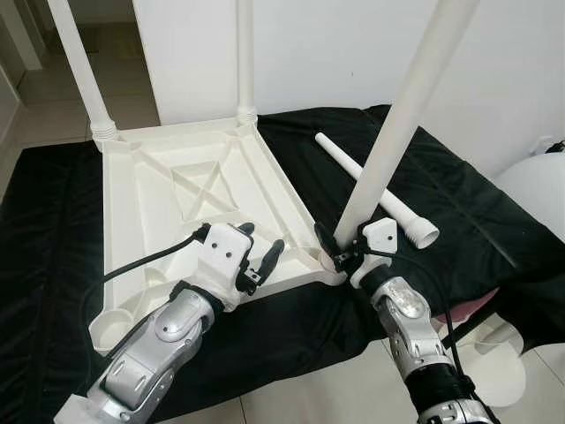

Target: Building children table

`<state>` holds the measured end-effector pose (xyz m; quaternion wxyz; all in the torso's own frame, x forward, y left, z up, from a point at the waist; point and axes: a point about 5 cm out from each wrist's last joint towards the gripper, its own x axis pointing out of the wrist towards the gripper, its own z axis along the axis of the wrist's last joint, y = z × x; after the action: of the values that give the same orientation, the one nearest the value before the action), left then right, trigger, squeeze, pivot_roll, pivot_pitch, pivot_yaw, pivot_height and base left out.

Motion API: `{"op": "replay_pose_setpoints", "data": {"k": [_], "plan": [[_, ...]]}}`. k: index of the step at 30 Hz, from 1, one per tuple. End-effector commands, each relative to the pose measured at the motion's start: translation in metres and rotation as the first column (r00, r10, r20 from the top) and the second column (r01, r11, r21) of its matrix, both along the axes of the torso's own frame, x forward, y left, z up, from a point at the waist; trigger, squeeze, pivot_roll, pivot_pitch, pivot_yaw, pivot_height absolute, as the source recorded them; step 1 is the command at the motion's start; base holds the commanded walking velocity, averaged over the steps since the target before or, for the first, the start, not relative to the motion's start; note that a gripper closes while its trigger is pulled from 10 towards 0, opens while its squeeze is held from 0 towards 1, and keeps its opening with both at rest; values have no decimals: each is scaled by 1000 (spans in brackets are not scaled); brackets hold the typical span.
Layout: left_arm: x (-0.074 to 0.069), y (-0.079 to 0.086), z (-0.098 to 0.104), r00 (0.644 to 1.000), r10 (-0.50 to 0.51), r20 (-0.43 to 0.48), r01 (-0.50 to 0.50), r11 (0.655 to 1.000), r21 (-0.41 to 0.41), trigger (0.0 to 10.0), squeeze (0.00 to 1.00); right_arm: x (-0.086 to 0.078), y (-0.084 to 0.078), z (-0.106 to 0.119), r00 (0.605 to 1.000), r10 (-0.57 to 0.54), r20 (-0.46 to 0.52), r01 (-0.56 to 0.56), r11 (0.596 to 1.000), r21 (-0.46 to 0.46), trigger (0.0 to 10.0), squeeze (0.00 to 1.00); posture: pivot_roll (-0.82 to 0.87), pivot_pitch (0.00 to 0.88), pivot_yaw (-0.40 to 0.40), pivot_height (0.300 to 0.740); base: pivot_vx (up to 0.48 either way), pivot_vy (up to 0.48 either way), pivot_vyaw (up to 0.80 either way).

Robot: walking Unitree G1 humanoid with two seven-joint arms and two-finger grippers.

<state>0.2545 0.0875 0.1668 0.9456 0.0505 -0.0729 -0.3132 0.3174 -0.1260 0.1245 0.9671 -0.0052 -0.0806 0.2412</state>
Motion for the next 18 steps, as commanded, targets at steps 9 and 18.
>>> {"op": "replay_pose_setpoints", "data": {"k": [9,18], "plan": [[-10,-11,-1,971,-237,-15,238,970,48,10000,0,0,4,-29,964,7,-267,7,999,53,10000,0,25,55,-16,740,0,0,0],[-11,-11,0,972,-235,-13,236,971,46,10000,0,3,9,-25,946,32,-323,5,994,113,10000,0,26,56,-20,740,0,0,0]]}}
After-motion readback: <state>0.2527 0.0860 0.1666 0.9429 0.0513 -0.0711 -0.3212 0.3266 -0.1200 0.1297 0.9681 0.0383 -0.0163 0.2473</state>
